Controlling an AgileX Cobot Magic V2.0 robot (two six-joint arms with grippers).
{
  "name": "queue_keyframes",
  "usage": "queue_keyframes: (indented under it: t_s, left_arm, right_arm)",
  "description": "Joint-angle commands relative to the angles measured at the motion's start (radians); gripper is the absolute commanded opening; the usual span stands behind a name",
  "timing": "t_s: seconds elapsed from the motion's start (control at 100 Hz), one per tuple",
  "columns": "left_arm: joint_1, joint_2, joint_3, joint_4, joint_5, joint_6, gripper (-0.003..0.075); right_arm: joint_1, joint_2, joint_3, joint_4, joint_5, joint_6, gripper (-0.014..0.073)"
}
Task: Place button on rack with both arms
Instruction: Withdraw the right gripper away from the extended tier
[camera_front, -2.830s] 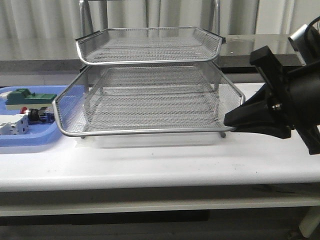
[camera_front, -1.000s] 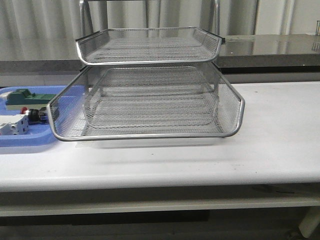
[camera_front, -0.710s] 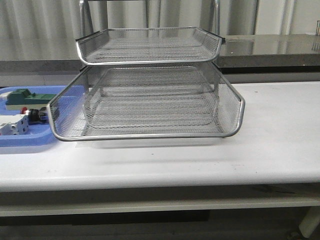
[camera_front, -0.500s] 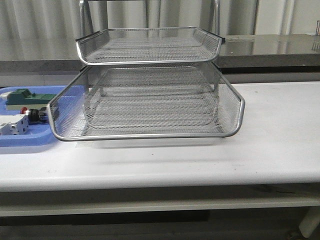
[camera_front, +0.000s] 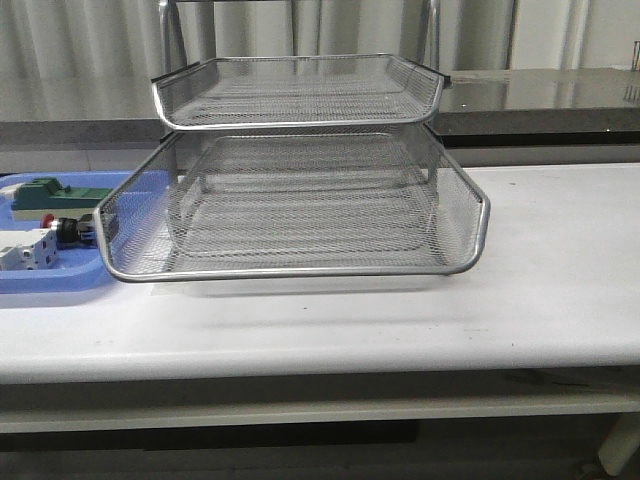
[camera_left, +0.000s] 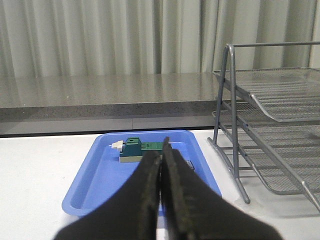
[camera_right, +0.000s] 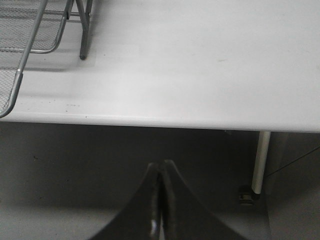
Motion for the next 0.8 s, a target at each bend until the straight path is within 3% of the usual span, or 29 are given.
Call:
queue_keyframes:
  t_s: [0.0, 0.35, 0.52, 0.62, 0.79]
  left_arm:
    - [0.002, -0.035, 0.047, -0.005, -0.073, -0.008, 0.0004]
    - [0.002, -0.035, 0.047, -0.005, -0.12, -0.008, 0.0004]
    - [0.002, -0.031, 0.007, -0.096, -0.124, -0.008, 0.0004]
    - [0.002, -0.009, -0.056, -0.192, -0.061, -0.008, 0.0004]
    - [0.002, 0.095, -0.219, -0.208, 0.106, -0.008, 0.0004]
  right_arm:
    - [-0.004, 0.001, -0.031, -0.019, -0.069, 0.002, -0.0068]
    - [-0.004, 0.001, -0.031, -0.019, -0.069, 0.002, -0.0068]
    - [-0.004, 0.001, -0.031, -0.019, -0.069, 0.002, -0.0068]
    - [-0.004, 0.001, -0.031, -0.019, -0.069, 0.002, -0.0068]
    - [-0.004, 0.001, -0.031, -0.019, -0.069, 0.002, -0.0068]
